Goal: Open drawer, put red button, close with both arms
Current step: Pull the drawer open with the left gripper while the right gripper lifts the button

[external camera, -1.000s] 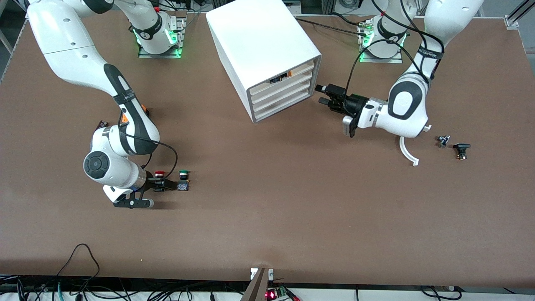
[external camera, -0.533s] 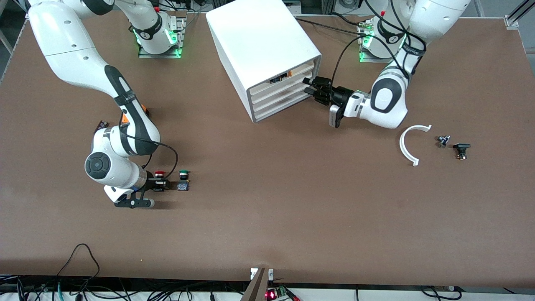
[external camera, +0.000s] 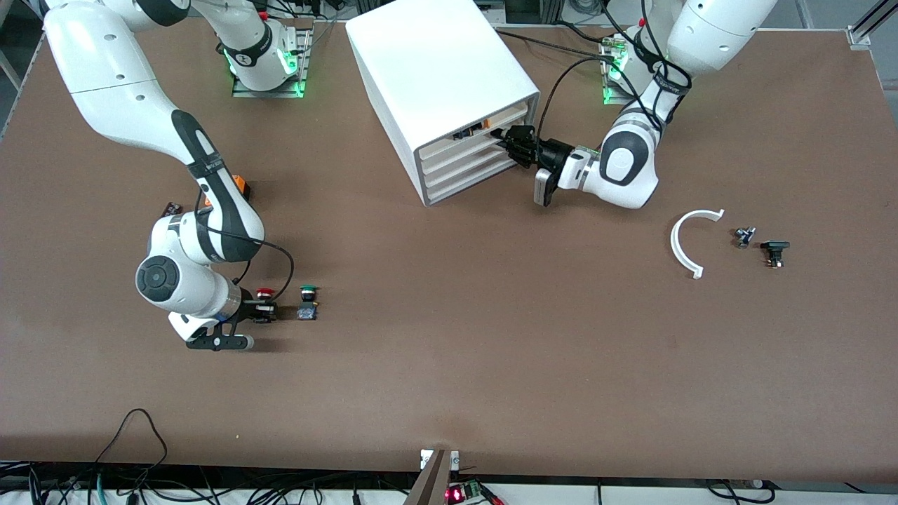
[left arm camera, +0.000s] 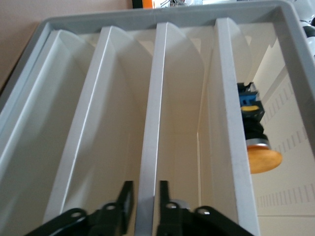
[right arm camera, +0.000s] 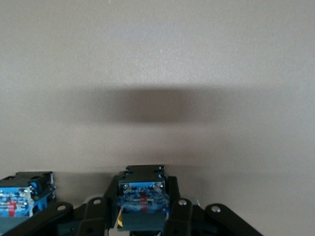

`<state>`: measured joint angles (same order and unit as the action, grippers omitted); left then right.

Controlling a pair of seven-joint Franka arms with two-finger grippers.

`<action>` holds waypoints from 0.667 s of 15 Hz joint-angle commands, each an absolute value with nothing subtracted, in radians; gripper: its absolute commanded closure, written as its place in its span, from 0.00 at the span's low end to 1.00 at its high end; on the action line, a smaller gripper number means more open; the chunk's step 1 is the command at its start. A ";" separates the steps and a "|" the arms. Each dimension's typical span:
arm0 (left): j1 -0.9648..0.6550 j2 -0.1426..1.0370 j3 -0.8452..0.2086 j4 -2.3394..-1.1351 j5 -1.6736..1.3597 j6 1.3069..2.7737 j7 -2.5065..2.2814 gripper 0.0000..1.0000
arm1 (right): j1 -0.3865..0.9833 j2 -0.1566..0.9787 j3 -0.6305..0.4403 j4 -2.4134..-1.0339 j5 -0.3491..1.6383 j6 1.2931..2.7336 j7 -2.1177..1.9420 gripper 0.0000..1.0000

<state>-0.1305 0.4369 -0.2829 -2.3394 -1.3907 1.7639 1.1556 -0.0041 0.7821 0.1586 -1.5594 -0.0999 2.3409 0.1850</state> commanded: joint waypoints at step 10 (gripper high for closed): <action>-0.061 0.425 -0.290 -2.318 -1.408 1.763 1.089 1.00 | 0.069 0.767 0.164 -1.238 -0.201 1.892 0.435 1.00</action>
<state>-0.0994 0.4367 -0.2865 -2.3415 -1.3954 1.7631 1.1352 0.0450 0.7636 0.1610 -1.3004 -0.1608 1.9666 0.3461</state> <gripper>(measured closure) 0.899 0.595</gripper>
